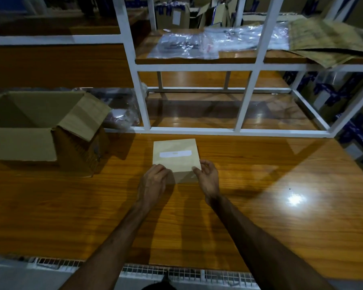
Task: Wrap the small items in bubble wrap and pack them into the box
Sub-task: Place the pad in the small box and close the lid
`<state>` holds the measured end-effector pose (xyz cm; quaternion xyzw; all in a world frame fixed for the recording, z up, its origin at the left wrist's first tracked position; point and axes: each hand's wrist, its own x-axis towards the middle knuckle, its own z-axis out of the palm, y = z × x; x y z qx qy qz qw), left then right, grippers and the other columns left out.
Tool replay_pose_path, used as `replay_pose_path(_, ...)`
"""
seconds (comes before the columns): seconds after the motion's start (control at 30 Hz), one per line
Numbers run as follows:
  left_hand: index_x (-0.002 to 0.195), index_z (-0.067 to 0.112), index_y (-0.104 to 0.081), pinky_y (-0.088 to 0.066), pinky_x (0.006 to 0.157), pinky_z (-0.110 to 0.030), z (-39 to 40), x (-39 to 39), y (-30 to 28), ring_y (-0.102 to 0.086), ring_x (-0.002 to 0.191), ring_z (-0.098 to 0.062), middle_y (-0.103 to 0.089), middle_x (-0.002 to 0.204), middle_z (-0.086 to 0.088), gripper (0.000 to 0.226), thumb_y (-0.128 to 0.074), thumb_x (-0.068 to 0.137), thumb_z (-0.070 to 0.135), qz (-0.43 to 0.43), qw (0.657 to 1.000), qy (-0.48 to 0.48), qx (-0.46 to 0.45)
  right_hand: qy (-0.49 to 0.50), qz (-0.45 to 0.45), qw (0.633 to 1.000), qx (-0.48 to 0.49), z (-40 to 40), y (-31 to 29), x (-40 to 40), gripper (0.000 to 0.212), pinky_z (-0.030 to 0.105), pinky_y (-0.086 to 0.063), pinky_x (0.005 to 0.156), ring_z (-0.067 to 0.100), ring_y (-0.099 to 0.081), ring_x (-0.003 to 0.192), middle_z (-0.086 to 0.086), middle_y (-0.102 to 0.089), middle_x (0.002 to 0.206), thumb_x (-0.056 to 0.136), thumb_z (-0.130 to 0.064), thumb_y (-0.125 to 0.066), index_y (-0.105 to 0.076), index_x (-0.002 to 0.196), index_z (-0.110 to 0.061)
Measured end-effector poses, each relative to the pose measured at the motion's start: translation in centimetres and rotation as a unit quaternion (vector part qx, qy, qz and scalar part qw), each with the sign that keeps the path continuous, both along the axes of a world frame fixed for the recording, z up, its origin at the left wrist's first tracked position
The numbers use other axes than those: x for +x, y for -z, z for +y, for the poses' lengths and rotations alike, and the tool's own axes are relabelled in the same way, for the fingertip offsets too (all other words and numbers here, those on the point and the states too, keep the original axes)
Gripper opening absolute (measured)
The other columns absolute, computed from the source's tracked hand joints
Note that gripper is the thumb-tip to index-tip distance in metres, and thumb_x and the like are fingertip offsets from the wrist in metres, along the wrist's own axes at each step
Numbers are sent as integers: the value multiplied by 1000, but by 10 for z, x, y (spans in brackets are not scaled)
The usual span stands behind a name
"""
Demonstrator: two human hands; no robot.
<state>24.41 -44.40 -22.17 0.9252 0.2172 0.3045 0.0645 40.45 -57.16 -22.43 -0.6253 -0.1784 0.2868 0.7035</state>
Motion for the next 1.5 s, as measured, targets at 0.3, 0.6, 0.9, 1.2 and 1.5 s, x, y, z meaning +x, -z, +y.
replay_pose_path(0.3, 128, 12, -70, -55, 84, -27, -3, -11, 1, -56, 113, -12, -58, 123, 7, 43, -84, 88, 19, -183, 897, -165, -366, 14, 19, 997, -68, -4, 5, 15, 19, 47, -63, 89, 23, -69, 110, 5, -70, 119, 100, -14, -66, -68, 119, -15)
replay_pose_path(0.6, 108, 14, -76, -63, 75, -34, -16, -10, 5, -72, 100, -21, -77, 105, -4, 17, -76, 95, 25, -275, 764, -163, -561, 17, 34, 996, -77, -4, 10, 14, 15, 48, -64, 88, 23, -70, 110, 5, -71, 117, 98, -16, -69, -71, 112, -13)
replay_pose_path(0.9, 121, 17, -66, -61, 79, -34, -21, -12, -7, -68, 108, -20, -70, 115, -1, 27, -74, 96, 20, -243, 771, -150, -569, 11, -45, 996, -74, -10, 0, -7, 20, 37, -64, 82, 16, -70, 107, -3, -70, 121, 105, -29, -59, -64, 124, -32)
replay_pose_path(1.2, 141, 24, -59, -64, 89, -44, -19, -15, -23, -67, 118, -19, -68, 129, 1, 59, -80, 88, 10, -290, 742, -98, -596, -84, -69, 994, -14, -18, -22, -18, 51, 43, -60, 96, 13, -65, 125, -8, -65, 138, 104, -21, -60, -50, 150, -41)
replay_pose_path(1.5, 148, 27, -56, -63, 93, -45, -17, -10, -48, -67, 121, -20, -70, 132, -2, 64, -74, 92, 3, -328, 731, -49, -597, -37, -125, 991, 21, -17, -39, -36, 64, 49, -55, 105, 11, -59, 133, -9, -61, 144, 103, -18, -62, -37, 159, -37)
